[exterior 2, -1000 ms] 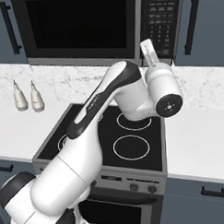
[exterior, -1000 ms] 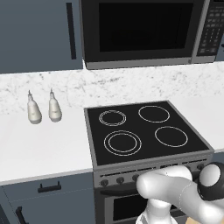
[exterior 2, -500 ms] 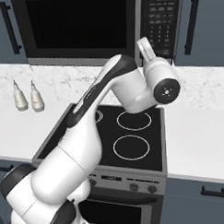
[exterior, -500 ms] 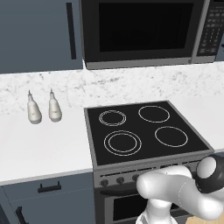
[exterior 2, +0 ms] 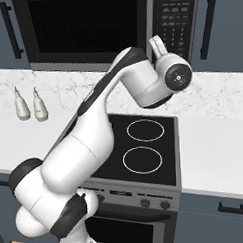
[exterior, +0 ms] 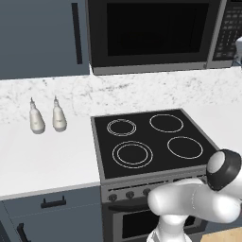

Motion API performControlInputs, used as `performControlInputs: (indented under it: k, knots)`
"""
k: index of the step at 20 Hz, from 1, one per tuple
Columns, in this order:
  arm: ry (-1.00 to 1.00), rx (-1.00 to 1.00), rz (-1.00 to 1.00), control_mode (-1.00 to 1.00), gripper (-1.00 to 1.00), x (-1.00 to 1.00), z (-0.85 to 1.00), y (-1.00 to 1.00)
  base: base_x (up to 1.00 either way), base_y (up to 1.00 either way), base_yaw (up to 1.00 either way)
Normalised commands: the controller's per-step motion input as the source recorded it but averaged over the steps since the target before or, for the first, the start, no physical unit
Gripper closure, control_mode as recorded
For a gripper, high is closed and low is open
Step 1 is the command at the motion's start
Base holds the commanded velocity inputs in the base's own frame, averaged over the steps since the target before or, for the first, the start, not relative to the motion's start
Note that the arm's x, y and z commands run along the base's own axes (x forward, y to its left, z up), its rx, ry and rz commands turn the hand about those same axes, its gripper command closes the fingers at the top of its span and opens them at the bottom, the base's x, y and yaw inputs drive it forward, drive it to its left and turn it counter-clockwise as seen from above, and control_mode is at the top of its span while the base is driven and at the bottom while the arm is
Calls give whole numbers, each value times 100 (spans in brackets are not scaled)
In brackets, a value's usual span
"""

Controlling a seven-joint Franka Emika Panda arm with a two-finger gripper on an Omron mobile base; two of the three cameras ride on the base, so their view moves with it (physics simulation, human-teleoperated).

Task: Open the microwave, place the bowl with waffle inside the microwave, then close the microwave door and turn it on.

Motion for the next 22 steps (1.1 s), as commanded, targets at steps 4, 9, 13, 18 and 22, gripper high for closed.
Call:
performControlInputs:
  k: [4,9,13,18,22]
  knots:
    - [1,0,0,-100,100,45,-15,0,0,0,0]
    - [2,0,0,-100,100,49,-21,0,0,0,0]
    - [0,0,0,-100,100,53,-7,0,0,0,0]
    - [0,6,0,-100,100,50,0,0,0,0,0]
    - [-4,7,2,-100,100,53,0,-7,0,0,0]
